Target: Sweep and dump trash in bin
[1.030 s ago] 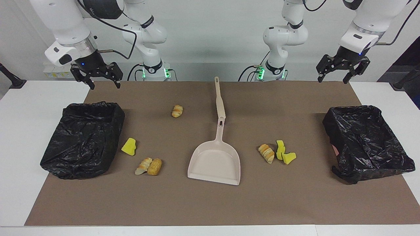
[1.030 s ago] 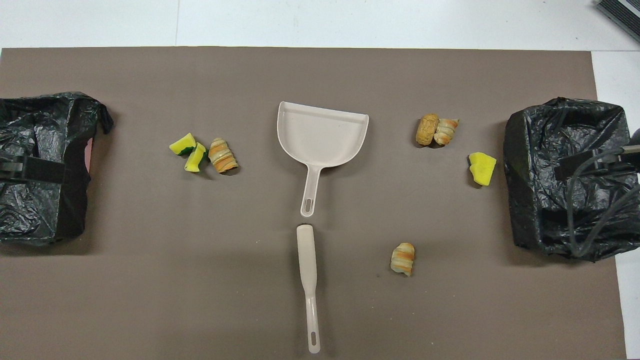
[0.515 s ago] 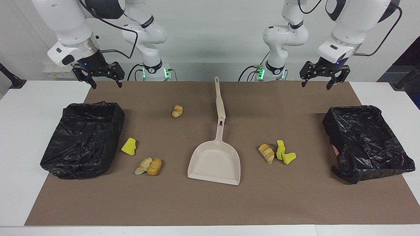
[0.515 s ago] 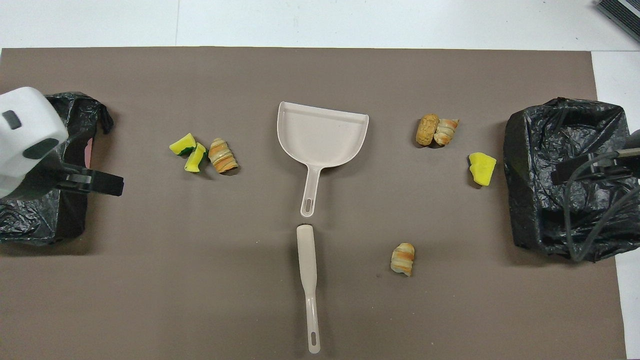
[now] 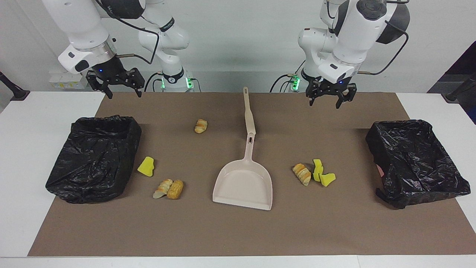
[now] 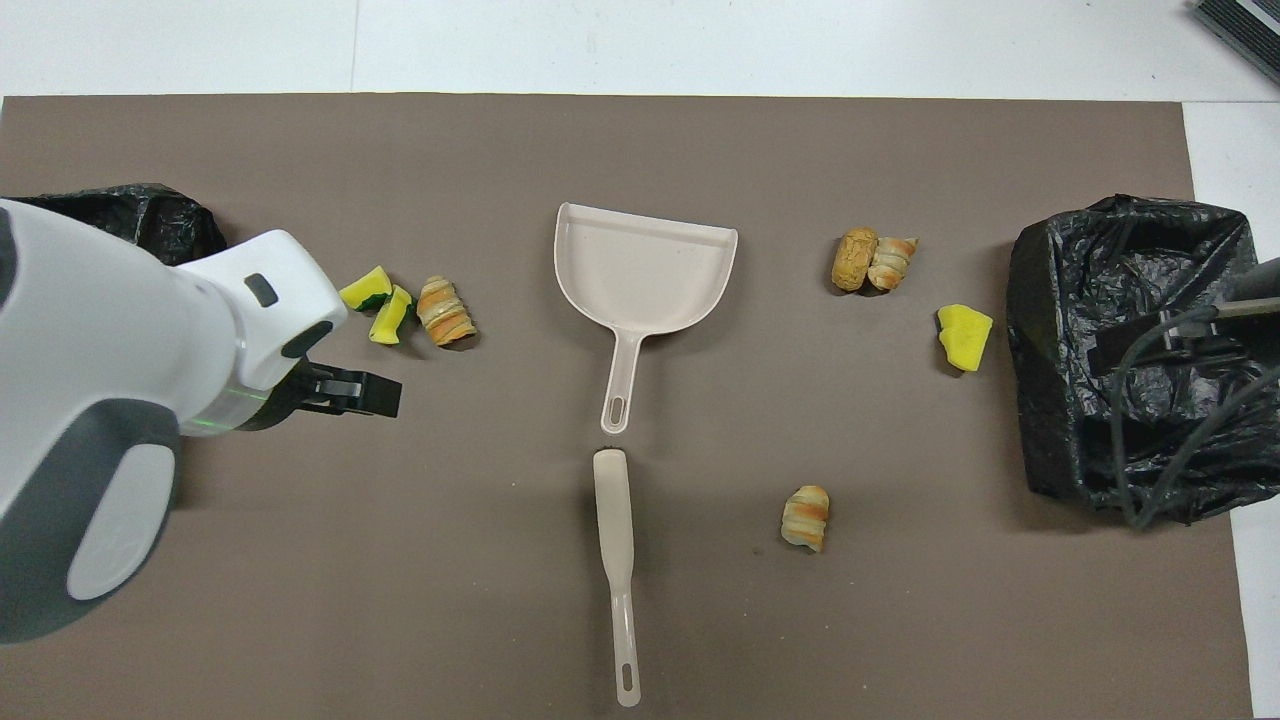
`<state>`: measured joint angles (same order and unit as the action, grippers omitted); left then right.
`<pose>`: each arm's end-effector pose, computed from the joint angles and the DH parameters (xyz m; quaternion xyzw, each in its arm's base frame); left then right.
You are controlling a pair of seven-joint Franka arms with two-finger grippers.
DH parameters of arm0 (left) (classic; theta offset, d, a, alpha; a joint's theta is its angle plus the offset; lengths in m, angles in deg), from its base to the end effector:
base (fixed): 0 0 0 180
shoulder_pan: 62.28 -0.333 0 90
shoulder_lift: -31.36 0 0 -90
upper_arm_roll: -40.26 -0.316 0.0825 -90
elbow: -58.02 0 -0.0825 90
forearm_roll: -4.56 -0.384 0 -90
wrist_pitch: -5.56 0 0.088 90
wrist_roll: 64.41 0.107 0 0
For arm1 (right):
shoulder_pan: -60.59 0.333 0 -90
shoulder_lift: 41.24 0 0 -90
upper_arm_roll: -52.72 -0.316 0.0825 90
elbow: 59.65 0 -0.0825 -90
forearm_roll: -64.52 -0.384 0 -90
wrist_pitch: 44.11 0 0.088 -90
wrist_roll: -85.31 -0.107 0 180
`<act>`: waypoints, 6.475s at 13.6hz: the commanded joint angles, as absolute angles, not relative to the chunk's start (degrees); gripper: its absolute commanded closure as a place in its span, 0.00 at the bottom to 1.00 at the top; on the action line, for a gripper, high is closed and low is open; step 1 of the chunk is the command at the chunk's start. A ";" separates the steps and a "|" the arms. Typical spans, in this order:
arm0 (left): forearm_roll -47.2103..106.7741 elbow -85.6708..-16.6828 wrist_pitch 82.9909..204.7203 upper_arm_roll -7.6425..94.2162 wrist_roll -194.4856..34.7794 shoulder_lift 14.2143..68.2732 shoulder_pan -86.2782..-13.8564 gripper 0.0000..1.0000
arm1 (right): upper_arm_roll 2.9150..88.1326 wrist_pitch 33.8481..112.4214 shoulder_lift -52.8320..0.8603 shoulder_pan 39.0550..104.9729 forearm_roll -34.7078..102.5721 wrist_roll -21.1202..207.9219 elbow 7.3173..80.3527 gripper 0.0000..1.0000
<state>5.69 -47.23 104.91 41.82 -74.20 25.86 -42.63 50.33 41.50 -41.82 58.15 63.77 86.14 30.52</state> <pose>0.4947 -0.1945 0.5641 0.9952 -0.0978 -0.0056 0.0072 0.5431 0.0011 0.6222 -0.9994 -0.0071 0.0347 0.0066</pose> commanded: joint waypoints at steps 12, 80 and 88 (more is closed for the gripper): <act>6.14 -73.79 126.54 40.96 -98.92 22.39 -15.10 0.00 | 49.74 62.92 -23.76 76.84 58.81 58.17 29.82 0.00; 10.16 -66.78 127.29 40.43 -77.33 34.79 -42.42 1.00 | 49.47 62.41 -20.76 83.35 79.90 137.52 34.30 1.00; 18.25 -66.17 131.40 40.52 -79.70 34.79 -31.98 1.00 | 49.47 69.78 -18.92 83.79 81.57 139.28 38.08 1.00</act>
